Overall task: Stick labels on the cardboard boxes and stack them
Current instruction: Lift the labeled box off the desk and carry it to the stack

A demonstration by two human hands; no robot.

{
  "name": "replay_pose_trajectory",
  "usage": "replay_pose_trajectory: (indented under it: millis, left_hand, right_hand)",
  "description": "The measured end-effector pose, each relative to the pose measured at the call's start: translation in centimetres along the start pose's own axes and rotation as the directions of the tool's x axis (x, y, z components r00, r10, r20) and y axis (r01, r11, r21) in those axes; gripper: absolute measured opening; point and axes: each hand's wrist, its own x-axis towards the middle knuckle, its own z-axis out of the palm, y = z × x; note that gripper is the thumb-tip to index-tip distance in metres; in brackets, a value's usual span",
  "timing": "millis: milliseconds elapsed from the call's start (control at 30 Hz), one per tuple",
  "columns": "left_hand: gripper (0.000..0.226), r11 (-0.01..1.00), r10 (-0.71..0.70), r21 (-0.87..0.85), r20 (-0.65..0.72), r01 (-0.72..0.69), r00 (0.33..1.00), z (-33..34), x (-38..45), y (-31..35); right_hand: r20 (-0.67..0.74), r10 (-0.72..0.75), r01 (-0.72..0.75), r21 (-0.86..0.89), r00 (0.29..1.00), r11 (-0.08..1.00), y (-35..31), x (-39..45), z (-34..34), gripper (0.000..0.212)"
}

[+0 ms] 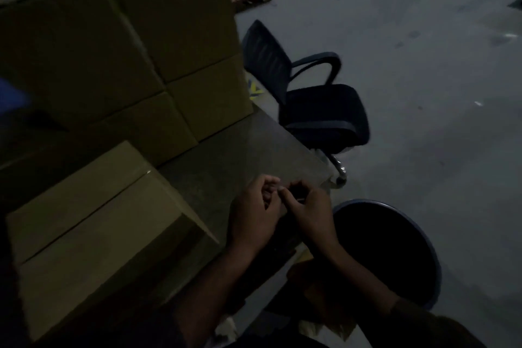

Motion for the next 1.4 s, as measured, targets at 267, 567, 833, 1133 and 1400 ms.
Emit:
replay_pose_trajectory:
  millis: [267, 567, 833, 1133, 1400]
  left_hand:
    - [0.009, 0.995, -0.071, 0.032, -0.466, 0.097, 0.882, -12.2, -2.3, -5.9]
    - [0.052, 0.893, -0.263, 0.121, -0.641, 0.434, 0.721, -23.9, -8.8, -17.5]
    - [0.1, 0.745, -0.644, -0.529, -0.412, 0.406, 0.644, -27.3, -12.4, -21.8]
    - [0.08, 0.83, -0.47, -0.531, -0.501, 0.171, 0.727, -42.2, -16.9, -19.1]
    - [0.047, 0.832, -0.264, -0.539, -0.589, -0.128, 0.764, -56.2, -16.8, -15.1]
  right_hand:
    - [0.354, -0.295, 0.297, 0.048, 0.887, 0.954, -8.8, -0.9, 11.3, 0.022]
    - [0.515, -0.222, 0.432, -0.333, 0.828, 0.838, -11.5, -3.5, 19.2, 0.082]
    - [0.422, -0.191, 0.336, -0.304, 0.886, 0.891, -14.5, -6.8, 20.5, 0.067]
    - [0.363, -0.338, 0.359, 0.009, 0.868, 0.933, -23.3, -14.1, 23.1, 0.068]
    - [0.372, -0.482, 0.341, 0.384, 0.794, 0.858, -34.1, -14.6, 27.4, 0.07]
